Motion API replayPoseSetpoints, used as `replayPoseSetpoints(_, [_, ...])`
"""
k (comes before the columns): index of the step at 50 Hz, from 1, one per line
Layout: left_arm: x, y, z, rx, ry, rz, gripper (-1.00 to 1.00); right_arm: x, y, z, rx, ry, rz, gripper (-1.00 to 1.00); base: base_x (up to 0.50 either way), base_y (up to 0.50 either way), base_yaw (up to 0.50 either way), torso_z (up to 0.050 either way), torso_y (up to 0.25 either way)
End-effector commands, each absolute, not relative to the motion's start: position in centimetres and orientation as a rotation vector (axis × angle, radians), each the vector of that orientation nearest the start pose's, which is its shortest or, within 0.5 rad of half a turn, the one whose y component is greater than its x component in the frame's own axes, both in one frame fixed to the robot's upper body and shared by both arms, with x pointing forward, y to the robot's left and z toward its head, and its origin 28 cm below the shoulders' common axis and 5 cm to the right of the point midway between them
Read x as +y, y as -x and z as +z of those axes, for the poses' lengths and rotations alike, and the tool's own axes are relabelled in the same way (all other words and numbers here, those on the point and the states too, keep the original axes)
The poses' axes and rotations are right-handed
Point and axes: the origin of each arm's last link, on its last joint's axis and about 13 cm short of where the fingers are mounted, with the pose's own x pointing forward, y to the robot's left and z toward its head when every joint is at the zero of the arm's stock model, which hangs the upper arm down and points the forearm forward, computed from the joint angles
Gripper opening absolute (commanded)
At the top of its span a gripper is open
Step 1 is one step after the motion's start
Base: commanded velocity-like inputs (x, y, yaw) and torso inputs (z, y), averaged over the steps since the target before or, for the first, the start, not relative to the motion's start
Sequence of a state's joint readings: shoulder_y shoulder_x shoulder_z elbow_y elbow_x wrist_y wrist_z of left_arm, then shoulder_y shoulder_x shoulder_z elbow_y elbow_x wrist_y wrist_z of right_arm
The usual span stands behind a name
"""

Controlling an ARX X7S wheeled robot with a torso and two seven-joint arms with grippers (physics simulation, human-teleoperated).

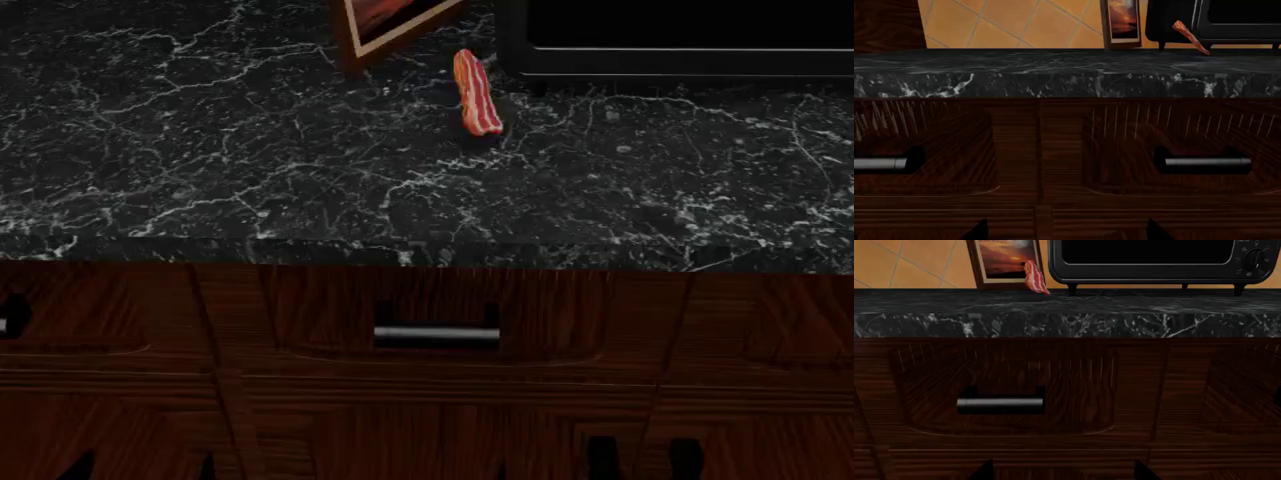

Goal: Close the oven door

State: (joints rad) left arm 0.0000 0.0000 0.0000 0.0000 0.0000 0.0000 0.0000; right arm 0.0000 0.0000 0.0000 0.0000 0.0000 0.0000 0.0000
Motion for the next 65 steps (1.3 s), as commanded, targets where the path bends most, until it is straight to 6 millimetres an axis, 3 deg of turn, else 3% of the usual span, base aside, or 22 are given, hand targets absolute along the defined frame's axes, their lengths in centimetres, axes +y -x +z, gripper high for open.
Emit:
replayPoseSetpoints(1, [20.5,-21.1,1.2,0.0,0.0,0.0,1.0,-9.6,-21.1,1.2,0.0,0.0,0.0,1.0,0.0,0.0,0.0,0.0,0.0])
replayPoseSetpoints(3, [20.6,-21.0,-0.7,0.002,-0.003,-0.004,1.0,-9.6,-21.1,1.3,0.004,0.014,-0.004,1.0,0.0,0.0,0.0,0.0,0.0])
replayPoseSetpoints(5, [20.5,-20.9,1.2,0.007,-0.009,-0.01,1.0,-9.6,-21.1,1.3,0.002,0.013,-0.004,1.0,0.0,0.0,0.0,0.0,0.0])
replayPoseSetpoints(9, [20.4,-21.0,-1.5,0.009,-0.015,-0.016,1.0,-9.6,-21.2,1.3,0.002,0.02,-0.004,1.0,0.0,0.0,0.0,0.0,0.0])
replayPoseSetpoints(10, [20.4,-21.1,0.3,0.019,-0.01,-0.015,1.0,-9.6,-21.2,1.3,0.001,0.021,-0.005,1.0,0.0,0.0,0.0,0.0,0.0])
replayPoseSetpoints(11, [20.4,-21.1,-1.1,0.007,-0.007,-0.011,1.0,-9.5,-21.3,1.3,0.002,0.021,-0.003,1.0,0.0,0.0,0.0,0.0,0.0])
replayPoseSetpoints(15, [20.3,-21.0,1.2,0.007,-0.011,-0.018,1.0,-9.4,-21.3,1.3,0.0,0.029,-0.001,1.0,0.0,0.0,0.0,0.0,0.0])
replayPoseSetpoints(28, [20.2,-20.9,1.0,0.015,-0.012,-0.031,1.0,-9.4,-21.2,1.3,0.007,0.029,0.001,1.0,-0.19,0.0,0.0,0.0,0.0])
replayPoseSetpoints(30, [20.4,-20.9,-0.4,0.018,-0.01,-0.027,1.0,-9.4,-21.3,1.3,0.008,0.028,0.001,1.0,-0.32,0.0,0.0,0.0,0.0])
replayPoseSetpoints(31, [20.3,-21.0,0.8,0.016,-0.011,-0.027,1.0,-9.4,-21.3,1.3,0.008,0.029,0.002,1.0,-0.32,0.0,0.0,0.0,0.0])
replayPoseSetpoints(32, [20.3,-20.9,-1.1,0.015,-0.011,-0.029,1.0,-9.4,-21.3,1.3,0.008,0.029,0.003,1.0,-0.32,0.0,0.0,0.0,0.0])
replayPoseSetpoints(34, [20.3,-21.1,0.6,0.018,-0.011,-0.026,1.0,-9.5,-21.4,1.2,0.01,0.026,0.003,1.0,-0.32,0.0,0.0,0.0,0.0])
replayPoseSetpoints(37, [20.3,-20.9,-0.8,0.016,-0.013,-0.023,1.0,-9.5,-21.3,1.2,0.011,0.025,0.004,1.0,-0.32,0.0,0.0,0.0,0.0])
replayPoseSetpoints(39, [20.4,-21.0,1.0,0.014,-0.01,-0.027,1.0,-9.5,-21.3,1.2,0.01,0.027,0.001,1.0,-0.32,0.0,0.0,0.0,0.0])
replayPoseSetpoints(41, [20.4,-21.0,-1.2,0.012,-0.009,-0.023,1.0,-9.5,-21.3,1.3,0.009,0.026,0.003,1.0,-0.32,0.0,0.0,0.0,0.0])
replayPoseSetpoints(44, [20.4,-21.1,-1.5,0.015,-0.013,-0.022,1.0,-9.4,-21.3,1.3,0.011,0.027,0.004,1.0,-0.32,0.0,0.0,0.0,0.0])
replayPoseSetpoints(49, [20.4,-21.0,1.0,0.013,-0.012,-0.027,1.0,-9.4,-21.3,1.2,0.013,0.028,0.004,1.0,-0.32,0.0,0.0,0.0,0.0])
replayPoseSetpoints(52, [20.4,-21.0,-1.6,0.014,-0.012,-0.025,1.0,-9.5,-21.3,1.2,0.013,0.029,0.004,1.0,-0.32,0.0,0.0,0.0,0.0])
replayPoseSetpoints(55, [20.4,-21.1,0.8,0.016,-0.011,-0.024,1.0,-9.5,-21.4,1.1,0.015,0.028,0.003,1.0,-0.32,0.0,0.0,0.0,0.0])
replayPoseSetpoints(63, [20.4,-21.1,0.8,0.015,-0.015,-0.025,1.0,-9.5,-21.4,1.1,0.014,0.028,0.002,1.0,-0.32,0.0,0.0,0.0,0.0])
replayPoseSetpoints(64, [20.4,-21.1,-0.9,0.003,-0.033,-0.017,1.0,-9.5,-21.5,1.1,0.012,0.026,-0.003,1.0,0.0,0.0,0.0,0.0,0.0])
replayPoseSetpoints(65, [20.3,-21.2,0.5,0.016,-0.02,-0.014,1.0,-9.5,-21.5,1.1,0.014,0.025,0.0,1.0,0.0,0.0,0.0,0.0,0.0])
